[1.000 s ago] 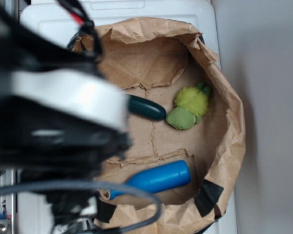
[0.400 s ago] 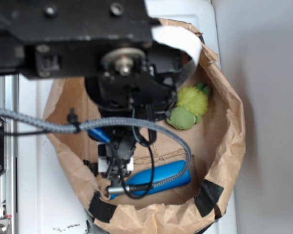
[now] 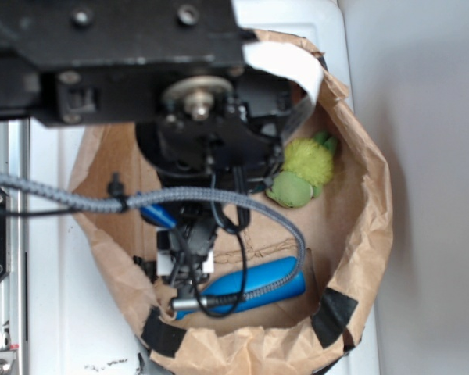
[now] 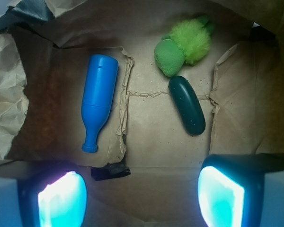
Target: Grab the blue bottle.
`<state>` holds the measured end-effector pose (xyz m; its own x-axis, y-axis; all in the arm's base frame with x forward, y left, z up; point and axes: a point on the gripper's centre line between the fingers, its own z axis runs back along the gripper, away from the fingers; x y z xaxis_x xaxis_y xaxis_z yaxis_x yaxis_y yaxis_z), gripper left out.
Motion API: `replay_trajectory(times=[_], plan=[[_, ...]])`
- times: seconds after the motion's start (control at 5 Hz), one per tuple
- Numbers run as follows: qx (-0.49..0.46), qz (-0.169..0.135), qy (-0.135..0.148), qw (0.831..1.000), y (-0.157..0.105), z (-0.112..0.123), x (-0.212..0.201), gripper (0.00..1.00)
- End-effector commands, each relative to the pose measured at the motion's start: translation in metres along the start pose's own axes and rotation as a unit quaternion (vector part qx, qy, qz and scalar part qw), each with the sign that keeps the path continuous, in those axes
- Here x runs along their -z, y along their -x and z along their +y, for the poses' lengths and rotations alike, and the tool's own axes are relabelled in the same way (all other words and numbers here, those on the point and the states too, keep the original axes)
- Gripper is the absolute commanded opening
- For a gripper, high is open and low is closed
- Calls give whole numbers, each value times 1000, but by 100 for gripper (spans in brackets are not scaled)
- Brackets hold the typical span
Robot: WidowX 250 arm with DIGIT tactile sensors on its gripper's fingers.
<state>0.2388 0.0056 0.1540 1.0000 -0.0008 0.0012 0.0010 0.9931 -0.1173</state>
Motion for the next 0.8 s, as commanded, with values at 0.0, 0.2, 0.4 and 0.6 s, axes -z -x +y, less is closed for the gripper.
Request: replay_trajectory(times=[0.0, 0.2, 0.4, 0.6], plan=[[-70, -71, -23, 995, -54, 25, 40, 100], [-76, -93, -21, 993, -64, 8, 69, 100], [-72, -74, 7, 995, -58, -8, 70, 100], [-79, -54, 36, 995, -53, -22, 59, 100]])
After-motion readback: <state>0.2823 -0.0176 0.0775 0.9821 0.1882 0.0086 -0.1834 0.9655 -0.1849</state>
